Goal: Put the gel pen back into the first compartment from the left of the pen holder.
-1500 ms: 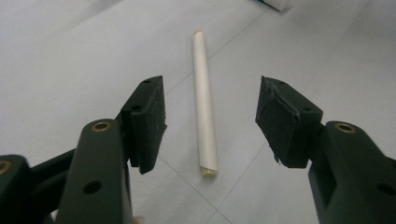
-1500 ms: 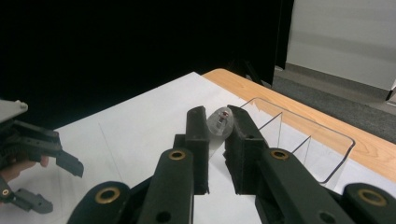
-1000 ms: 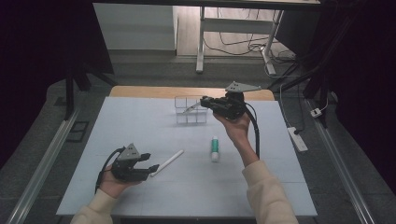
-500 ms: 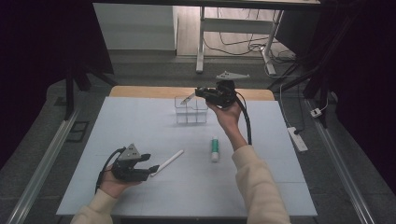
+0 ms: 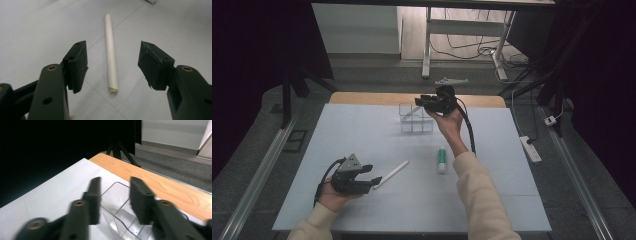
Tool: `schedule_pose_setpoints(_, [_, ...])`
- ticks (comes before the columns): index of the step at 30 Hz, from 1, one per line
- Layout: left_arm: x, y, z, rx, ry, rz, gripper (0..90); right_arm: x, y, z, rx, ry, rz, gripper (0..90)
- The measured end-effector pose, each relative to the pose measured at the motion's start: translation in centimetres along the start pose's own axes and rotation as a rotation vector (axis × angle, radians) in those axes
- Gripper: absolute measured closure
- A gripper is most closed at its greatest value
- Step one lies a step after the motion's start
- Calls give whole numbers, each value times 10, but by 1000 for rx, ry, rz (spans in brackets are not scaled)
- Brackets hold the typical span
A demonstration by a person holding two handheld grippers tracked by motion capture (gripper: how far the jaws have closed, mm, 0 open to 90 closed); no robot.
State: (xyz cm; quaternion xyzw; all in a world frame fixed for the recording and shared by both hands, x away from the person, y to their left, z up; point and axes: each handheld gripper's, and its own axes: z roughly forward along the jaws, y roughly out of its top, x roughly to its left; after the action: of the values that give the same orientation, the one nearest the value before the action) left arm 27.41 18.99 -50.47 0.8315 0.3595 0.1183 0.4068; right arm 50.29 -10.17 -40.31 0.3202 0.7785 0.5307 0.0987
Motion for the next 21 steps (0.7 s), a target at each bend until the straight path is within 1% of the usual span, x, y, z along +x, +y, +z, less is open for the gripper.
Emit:
schedule_pose_setpoints(3, [0,0,1,2,1,0,409,0,-1,-3,-1,3,-1,495])
schedule_pose_setpoints(6, [0,0,2,12,2,9,407,1,-2,-9,3,-4,-16,462])
schedule_pose_setpoints(8, [0,0,2,13,3,10,406,1,-3,-14,2,-11,-27,455])
schedule_pose_setpoints(12, [0,0,1,12,5,7,406,-1,-9,-26,-11,2,-28,448])
schedule_pose_setpoints(16, [0,0,1,13,7,7,406,-1,-24,-36,-28,15,-32,449])
schedule_pose_setpoints(21, [0,0,1,12,8,7,406,-1,-40,-47,-18,23,-47,450])
